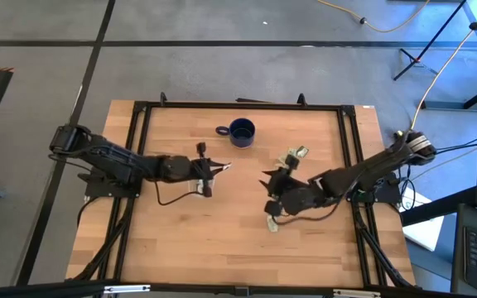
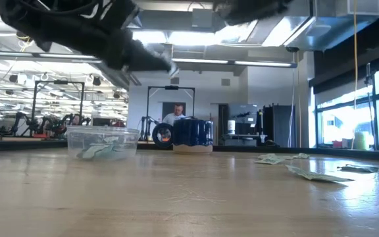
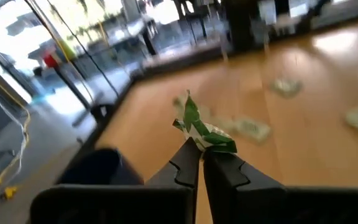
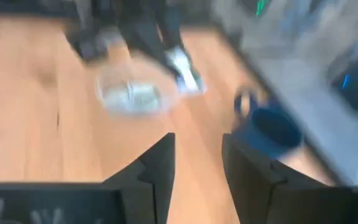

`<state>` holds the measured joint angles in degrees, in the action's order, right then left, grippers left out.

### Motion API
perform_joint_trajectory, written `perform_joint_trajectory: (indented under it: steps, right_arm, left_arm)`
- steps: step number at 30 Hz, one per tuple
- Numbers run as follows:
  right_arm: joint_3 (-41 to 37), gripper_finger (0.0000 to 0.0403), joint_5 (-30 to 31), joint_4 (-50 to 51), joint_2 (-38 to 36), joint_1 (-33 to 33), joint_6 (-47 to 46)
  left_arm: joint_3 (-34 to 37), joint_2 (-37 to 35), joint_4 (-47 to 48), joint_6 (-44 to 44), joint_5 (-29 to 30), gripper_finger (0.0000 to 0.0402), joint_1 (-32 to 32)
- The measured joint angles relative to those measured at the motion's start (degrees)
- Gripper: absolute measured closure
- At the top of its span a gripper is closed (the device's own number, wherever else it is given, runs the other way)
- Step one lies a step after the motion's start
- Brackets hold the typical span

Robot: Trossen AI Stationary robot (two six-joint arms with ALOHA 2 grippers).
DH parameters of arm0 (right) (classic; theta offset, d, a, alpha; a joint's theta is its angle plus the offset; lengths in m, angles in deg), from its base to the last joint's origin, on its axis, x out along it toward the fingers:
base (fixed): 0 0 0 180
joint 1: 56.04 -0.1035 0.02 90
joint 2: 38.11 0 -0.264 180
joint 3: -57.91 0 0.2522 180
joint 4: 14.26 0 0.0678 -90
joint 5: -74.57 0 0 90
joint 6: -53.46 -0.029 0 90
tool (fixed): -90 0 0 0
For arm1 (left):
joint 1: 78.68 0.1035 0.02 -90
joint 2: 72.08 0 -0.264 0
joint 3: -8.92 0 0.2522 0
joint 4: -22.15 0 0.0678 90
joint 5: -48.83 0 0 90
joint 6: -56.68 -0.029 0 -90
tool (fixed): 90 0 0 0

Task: Pick and place Stevia / Truvia into bins
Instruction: Put the bottom green stevia packet into the transparent container

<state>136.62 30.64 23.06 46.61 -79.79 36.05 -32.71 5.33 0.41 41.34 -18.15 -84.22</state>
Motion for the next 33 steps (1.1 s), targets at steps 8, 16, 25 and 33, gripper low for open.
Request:
perform_joint_trajectory:
  steps: [8, 16, 25, 33]
  right_arm:
    - [-0.02, 0.0267, -6.43, 23.00, -0.48, -0.48, -23.42]
    - [-0.04, 0.0267, -7.03, 25.56, -0.07, -0.48, -26.04]
    - [-0.04, 0.0267, -7.26, 25.55, -0.07, -0.48, -26.04]
    - [-0.04, 0.0267, -11.83, 25.56, -0.07, -0.48, -26.06]
  left_arm:
    - [-9.10, -7.53, 47.54, 10.87, -0.70, 0.0390, -0.05]
    - [-13.67, -5.76, 66.12, 11.83, -2.16, 0.0390, -0.22]
    - [-13.67, -0.16, 66.63, 0.51, -0.32, 0.0389, -2.43]
    - [-13.67, 2.46, 66.09, -3.84, 4.18, 0.0351, -3.44]
